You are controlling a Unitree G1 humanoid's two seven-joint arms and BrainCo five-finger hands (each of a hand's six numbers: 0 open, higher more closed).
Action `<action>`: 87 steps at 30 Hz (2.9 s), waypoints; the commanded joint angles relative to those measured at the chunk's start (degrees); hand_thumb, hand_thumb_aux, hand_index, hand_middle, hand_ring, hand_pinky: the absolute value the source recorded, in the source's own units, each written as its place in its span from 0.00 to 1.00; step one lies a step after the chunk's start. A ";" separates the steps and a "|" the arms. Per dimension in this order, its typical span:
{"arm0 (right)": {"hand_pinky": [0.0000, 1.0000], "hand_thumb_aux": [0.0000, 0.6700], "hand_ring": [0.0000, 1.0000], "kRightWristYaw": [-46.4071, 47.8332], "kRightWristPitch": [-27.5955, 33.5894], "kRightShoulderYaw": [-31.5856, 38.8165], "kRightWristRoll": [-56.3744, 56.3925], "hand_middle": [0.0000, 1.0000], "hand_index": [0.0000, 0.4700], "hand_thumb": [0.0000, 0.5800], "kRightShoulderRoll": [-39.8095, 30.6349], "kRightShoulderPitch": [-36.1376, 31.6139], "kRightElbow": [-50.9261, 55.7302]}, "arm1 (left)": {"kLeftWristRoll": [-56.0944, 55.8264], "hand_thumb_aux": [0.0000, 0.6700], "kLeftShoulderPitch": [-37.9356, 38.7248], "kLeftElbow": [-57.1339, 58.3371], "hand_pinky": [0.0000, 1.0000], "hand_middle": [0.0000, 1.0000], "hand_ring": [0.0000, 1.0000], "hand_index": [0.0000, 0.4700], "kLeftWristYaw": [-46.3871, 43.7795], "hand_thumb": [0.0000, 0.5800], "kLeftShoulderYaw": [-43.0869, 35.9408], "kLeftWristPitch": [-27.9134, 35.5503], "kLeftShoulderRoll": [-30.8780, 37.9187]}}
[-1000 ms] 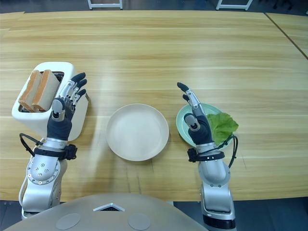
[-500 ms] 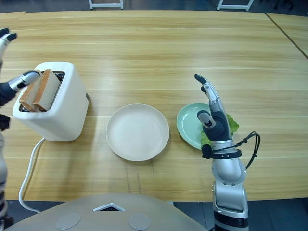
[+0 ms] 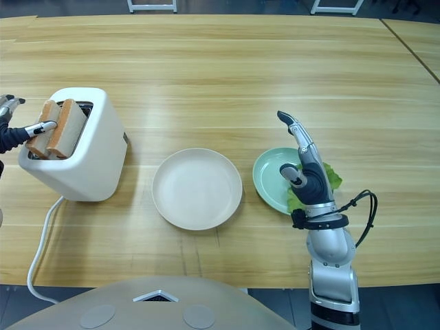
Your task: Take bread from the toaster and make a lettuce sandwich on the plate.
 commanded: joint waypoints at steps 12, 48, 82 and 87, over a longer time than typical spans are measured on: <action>0.00 0.00 0.00 0.56 -1.32 -2.19 -0.02 0.00 0.00 0.00 -1.54 0.75 1.72 | -2.99 1.00 -0.66 -4.78 0.00 0.00 0.00 1.00 -3.29 1.00 -2.49 0.86 -3.13; 0.00 0.34 0.00 -42.99 -14.15 20.10 -55.44 0.00 0.34 0.56 -40.77 -22.11 63.48 | -29.42 1.00 -19.90 -27.58 1.00 1.00 1.00 1.00 -6.46 1.00 -20.43 11.89 -19.34; 0.00 1.00 0.00 -33.62 -19.98 22.49 -45.11 0.00 1.00 1.00 -50.55 -17.62 48.61 | 2.79 0.00 -22.42 8.56 0.00 0.00 0.00 0.00 2.13 0.00 -53.05 -18.42 -21.84; 0.00 0.88 0.00 -34.34 -20.22 24.66 -50.91 0.00 0.88 0.99 -52.58 -18.34 48.22 | 8.39 0.00 -23.64 1.21 0.00 0.00 0.00 0.00 1.63 0.00 -50.98 -20.71 -22.29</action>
